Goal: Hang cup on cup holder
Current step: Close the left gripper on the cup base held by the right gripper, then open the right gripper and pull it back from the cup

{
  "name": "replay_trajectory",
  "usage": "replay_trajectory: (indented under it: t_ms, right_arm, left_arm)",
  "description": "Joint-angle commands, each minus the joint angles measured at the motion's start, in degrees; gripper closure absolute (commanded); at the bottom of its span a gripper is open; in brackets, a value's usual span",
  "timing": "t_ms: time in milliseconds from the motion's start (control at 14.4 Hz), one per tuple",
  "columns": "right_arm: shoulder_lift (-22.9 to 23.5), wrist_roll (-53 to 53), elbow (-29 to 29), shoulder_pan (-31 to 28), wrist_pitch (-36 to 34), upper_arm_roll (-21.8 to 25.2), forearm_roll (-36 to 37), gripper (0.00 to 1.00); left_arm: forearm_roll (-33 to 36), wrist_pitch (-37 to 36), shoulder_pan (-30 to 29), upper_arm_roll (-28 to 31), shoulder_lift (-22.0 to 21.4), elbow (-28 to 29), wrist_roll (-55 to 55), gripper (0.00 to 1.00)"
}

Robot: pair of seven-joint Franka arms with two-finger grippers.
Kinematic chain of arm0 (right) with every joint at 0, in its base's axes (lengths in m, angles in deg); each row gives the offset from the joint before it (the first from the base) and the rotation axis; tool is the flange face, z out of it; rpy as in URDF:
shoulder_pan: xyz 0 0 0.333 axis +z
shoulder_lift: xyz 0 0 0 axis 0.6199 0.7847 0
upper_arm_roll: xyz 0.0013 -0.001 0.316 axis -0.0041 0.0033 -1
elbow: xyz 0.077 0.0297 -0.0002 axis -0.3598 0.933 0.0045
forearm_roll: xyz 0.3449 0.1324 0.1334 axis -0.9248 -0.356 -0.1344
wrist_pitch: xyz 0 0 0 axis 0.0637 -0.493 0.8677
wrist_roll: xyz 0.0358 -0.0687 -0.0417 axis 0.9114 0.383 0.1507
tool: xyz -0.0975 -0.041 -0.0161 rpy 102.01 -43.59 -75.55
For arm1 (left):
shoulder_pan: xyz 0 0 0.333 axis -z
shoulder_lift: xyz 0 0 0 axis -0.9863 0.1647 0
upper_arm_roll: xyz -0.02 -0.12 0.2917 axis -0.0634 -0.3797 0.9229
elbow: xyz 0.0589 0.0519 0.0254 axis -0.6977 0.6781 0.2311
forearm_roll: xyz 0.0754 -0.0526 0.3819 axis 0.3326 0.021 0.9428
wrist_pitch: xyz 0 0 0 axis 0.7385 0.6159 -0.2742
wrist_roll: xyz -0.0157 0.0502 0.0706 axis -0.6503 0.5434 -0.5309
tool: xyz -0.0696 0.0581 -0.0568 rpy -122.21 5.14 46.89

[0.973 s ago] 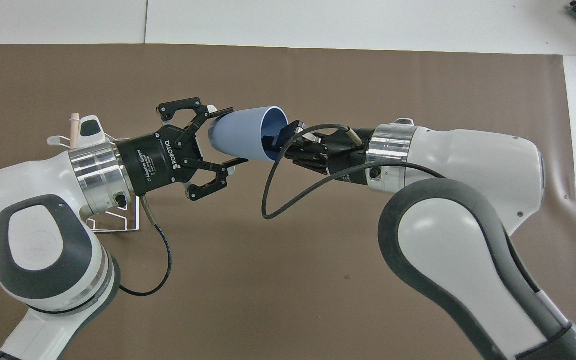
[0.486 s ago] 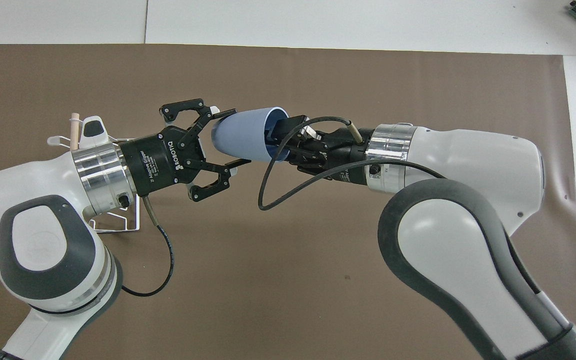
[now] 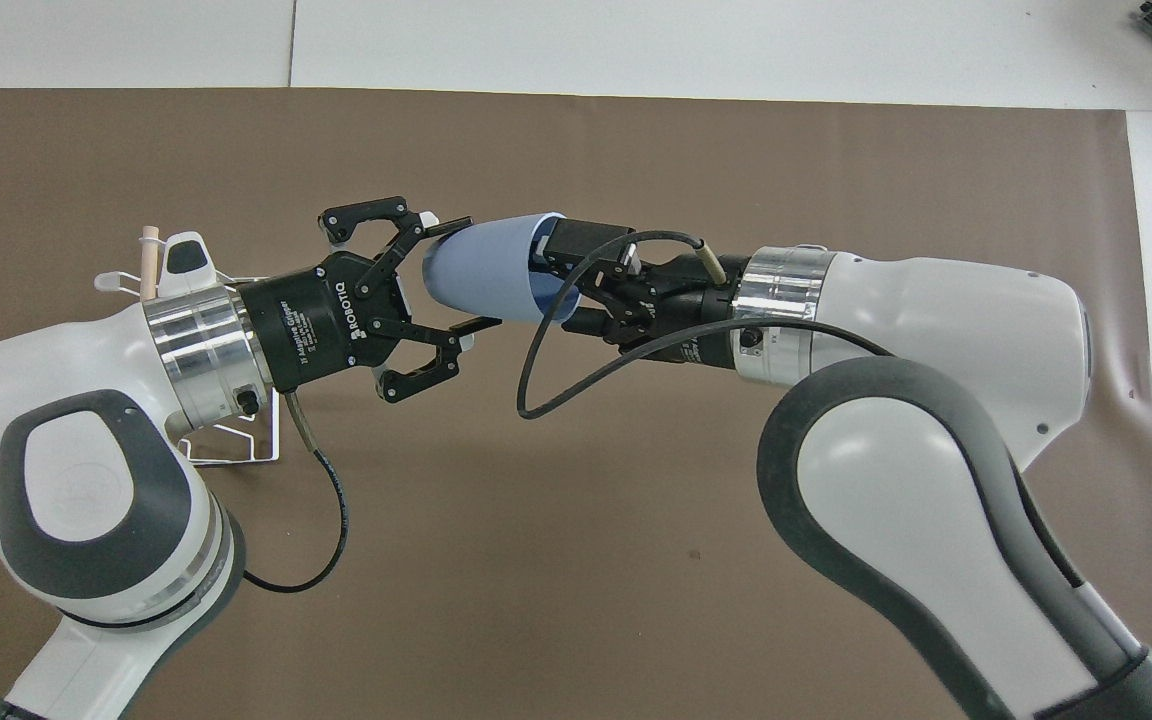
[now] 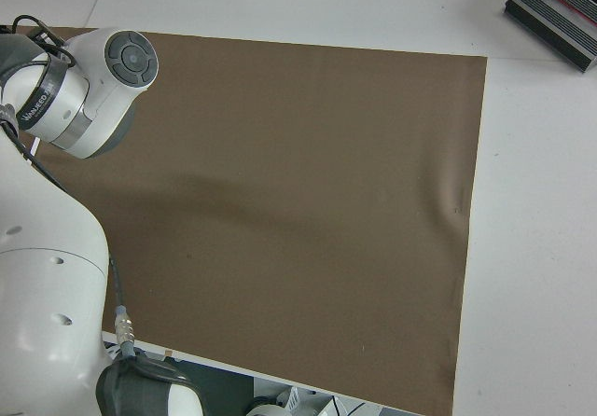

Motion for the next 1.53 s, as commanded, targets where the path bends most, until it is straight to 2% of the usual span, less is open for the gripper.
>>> replay_trajectory:
  t_ms: [0,139,347,556,764,903,1042,1181,1320,1459]
  right_arm:
    - [-0.3,-1.0,-0.2,-0.4,1.0,0.0,-0.1,0.00]
    - [-0.4,-0.3,-0.3,-1.1,1.1,0.2,2.4,0.00]
    - [-0.4,0.9,-1.8,-1.1,1.0,3.2,11.0,0.00]
    - [-0.5,8.0,-1.8,-1.1,1.0,6.8,22.9,0.00]
    - [-0.5,10.8,-1.2,-1.1,0.3,9.6,39.4,0.00]
    - [-0.9,11.2,-1.5,-1.1,-1.3,11.6,46.8,0.00]
    - [-1.6,14.2,-5.9,-1.1,-10.1,12.2,56.1,0.00]
    - [-1.2,17.3,-14.5,-0.9,-22.9,12.8,65.8,0.00]
    - [-1.2,17.4,-17.3,-0.6,-29.2,14.3,67.8,0.00]
    - [-1.6,17.6,-18.3,-0.3,-33.3,18.7,67.7,0.00]
  left_arm:
    - [-0.1,1.0,0.4,0.3,0.7,-1.0,0.0,1.00]
    - [0.0,0.5,0.0,0.4,0.6,-0.8,-0.1,1.00]
    - [0.1,0.5,-0.7,0.6,0.4,0.0,0.4,1.00]
    - [2.8,0.5,-2.5,0.6,0.4,0.3,0.7,1.00]
    - [11.0,-0.2,-5.0,0.7,0.5,0.4,0.7,1.00]
    - [18.8,-3.0,-7.4,0.7,0.4,0.2,0.6,1.00]
    - [27.9,-5.2,-9.1,0.8,0.4,-0.5,0.7,1.00]
    - [36.2,-6.4,-10.7,0.8,0.3,-2.0,0.6,1.00]
    - [39.8,-7.7,-12.0,1.0,0.3,-3.6,0.4,1.00]
    - [48.1,-9.6,-12.1,1.0,0.1,-6.0,0.5,1.00]
